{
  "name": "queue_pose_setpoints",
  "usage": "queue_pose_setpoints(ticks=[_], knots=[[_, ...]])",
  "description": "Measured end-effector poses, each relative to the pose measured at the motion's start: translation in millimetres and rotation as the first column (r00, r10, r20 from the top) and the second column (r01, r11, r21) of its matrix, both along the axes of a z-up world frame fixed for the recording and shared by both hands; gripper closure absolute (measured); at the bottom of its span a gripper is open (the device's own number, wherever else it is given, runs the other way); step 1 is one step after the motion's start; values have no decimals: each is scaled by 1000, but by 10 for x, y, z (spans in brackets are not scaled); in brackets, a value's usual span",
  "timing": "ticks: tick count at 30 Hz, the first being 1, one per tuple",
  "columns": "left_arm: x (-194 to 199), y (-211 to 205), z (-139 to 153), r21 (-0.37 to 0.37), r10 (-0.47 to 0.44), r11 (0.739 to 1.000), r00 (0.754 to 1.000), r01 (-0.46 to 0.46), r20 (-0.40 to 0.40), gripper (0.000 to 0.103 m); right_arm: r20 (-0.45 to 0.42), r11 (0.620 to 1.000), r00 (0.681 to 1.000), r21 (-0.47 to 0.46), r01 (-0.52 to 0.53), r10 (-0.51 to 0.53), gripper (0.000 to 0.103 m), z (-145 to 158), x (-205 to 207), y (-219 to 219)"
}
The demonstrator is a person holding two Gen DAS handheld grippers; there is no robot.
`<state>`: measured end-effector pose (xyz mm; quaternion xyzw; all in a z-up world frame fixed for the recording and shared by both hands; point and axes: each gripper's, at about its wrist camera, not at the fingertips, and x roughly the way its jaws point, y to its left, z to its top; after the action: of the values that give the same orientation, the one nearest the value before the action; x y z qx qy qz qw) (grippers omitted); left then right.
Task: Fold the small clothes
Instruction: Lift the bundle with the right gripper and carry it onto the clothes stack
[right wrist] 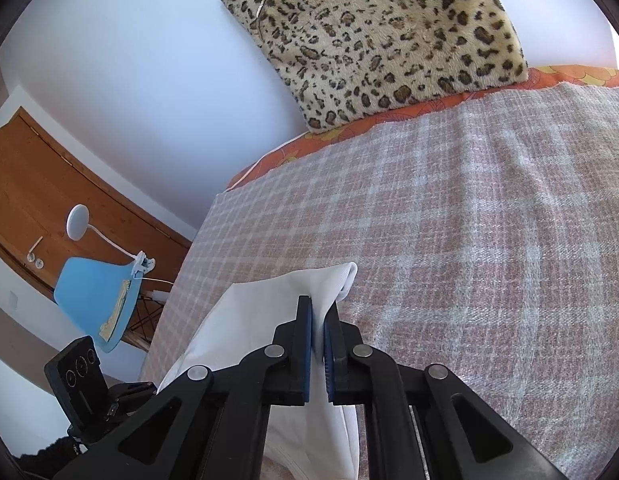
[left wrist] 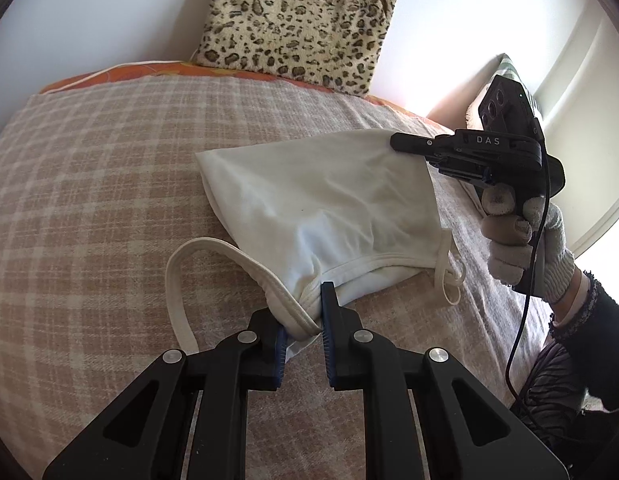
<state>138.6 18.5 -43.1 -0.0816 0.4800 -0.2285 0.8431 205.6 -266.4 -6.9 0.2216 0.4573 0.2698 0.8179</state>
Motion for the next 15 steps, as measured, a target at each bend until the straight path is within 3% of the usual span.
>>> queue_pose_setpoints(ticks=[15], knots=[[-114, -194, 119, -15, -46, 999, 998, 46, 48, 90, 41, 999, 999, -33, 22, -21, 100, 208, -166, -51]])
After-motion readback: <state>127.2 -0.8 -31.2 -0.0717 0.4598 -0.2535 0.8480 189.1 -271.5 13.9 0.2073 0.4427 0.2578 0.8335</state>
